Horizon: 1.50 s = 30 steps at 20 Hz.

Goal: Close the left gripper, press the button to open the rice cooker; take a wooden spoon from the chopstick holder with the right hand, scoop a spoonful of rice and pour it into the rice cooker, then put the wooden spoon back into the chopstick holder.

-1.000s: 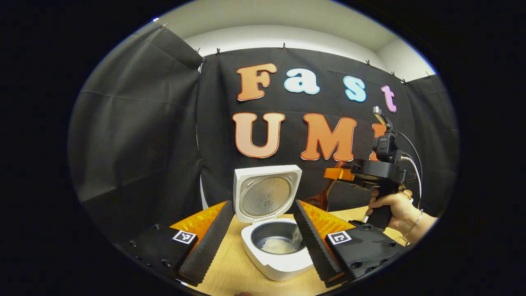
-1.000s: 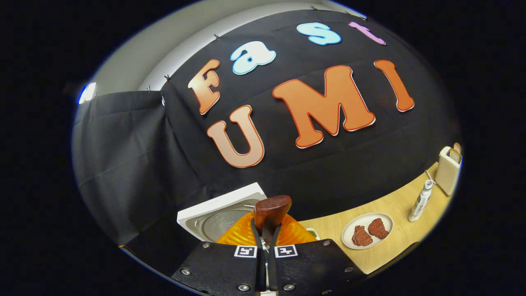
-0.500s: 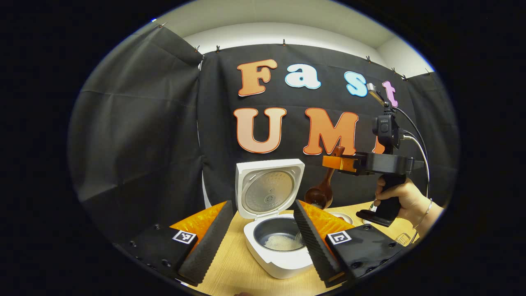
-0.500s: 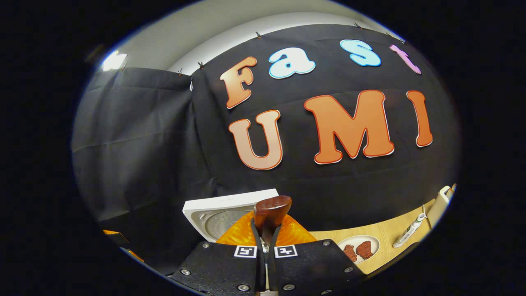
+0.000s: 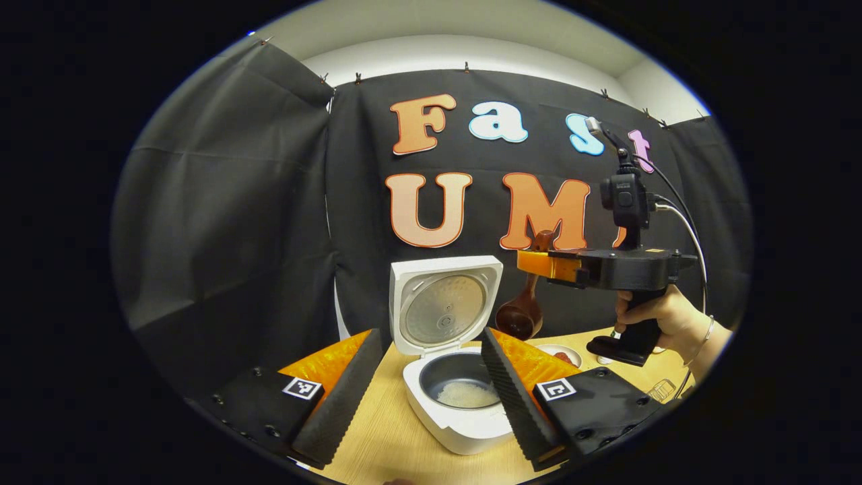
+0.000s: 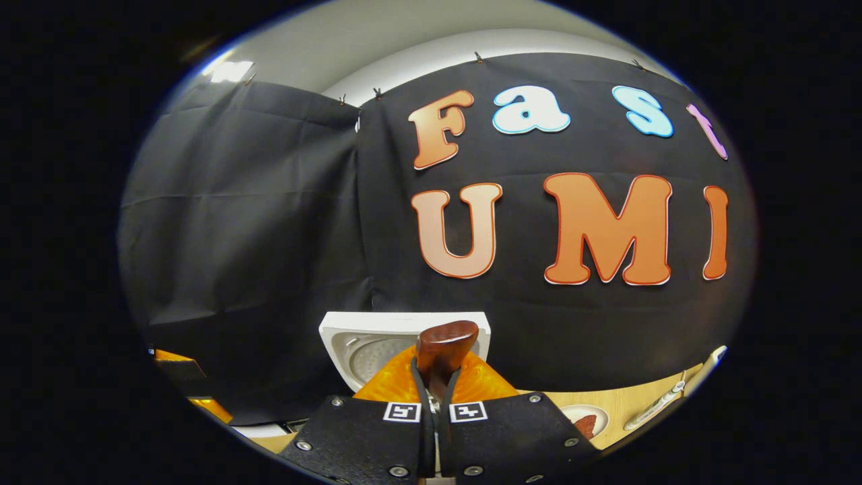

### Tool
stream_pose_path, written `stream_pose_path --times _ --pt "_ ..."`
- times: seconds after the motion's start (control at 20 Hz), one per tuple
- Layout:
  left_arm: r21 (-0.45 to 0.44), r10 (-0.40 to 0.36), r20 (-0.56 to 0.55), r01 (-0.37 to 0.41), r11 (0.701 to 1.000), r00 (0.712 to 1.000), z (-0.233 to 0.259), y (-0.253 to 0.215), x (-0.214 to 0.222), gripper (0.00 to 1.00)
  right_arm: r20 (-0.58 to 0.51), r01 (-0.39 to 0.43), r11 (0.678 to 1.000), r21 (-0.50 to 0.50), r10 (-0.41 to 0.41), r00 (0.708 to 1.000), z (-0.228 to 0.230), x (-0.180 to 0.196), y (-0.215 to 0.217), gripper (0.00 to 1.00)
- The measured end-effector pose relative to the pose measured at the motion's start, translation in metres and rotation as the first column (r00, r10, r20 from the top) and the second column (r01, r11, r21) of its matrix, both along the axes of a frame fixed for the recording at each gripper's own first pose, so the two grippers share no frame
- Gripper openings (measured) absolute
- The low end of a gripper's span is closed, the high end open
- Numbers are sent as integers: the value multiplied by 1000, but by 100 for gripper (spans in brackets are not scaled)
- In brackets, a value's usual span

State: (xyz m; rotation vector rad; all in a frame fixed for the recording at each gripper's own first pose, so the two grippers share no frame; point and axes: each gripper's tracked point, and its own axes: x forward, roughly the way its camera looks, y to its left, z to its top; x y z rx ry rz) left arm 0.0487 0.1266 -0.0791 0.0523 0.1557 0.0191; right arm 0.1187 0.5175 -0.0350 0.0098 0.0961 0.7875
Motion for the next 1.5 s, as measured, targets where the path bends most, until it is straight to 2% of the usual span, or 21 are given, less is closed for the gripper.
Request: stream_pose_path --times 0.3,0.5,0.75,0.95,1.1,1.4,1.5 --pt "5 6 -1 -6 1000 1000 -2 0 -1 100 69 -45 996 -78 51 996 -6 -9 6 1" --pt "-1 6 0 -6 1000 1000 -2 -5 -4 100 11 -30 999 -18 30 999 3 -8 -6 1" --pt "-21 1 13 0 1000 1000 2 -15 -2 100 -28 33 998 44 -32 999 15 0 -50 1" --pt "-28 -8 25 9 1000 1000 7 -24 -2 100 -54 104 991 79 -100 994 22 9 -107 1" --pt "-27 -18 25 18 999 1000 7 -30 -3 100 -71 190 978 87 -184 980 17 14 -163 1" --pt "-35 2 33 -1 999 999 9 -34 -5 100 -126 368 928 52 -359 925 -28 11 -286 1" --pt "-30 26 35 -25 999 999 9 -29 -5 100 -152 426 904 22 -418 895 -48 6 -330 1"
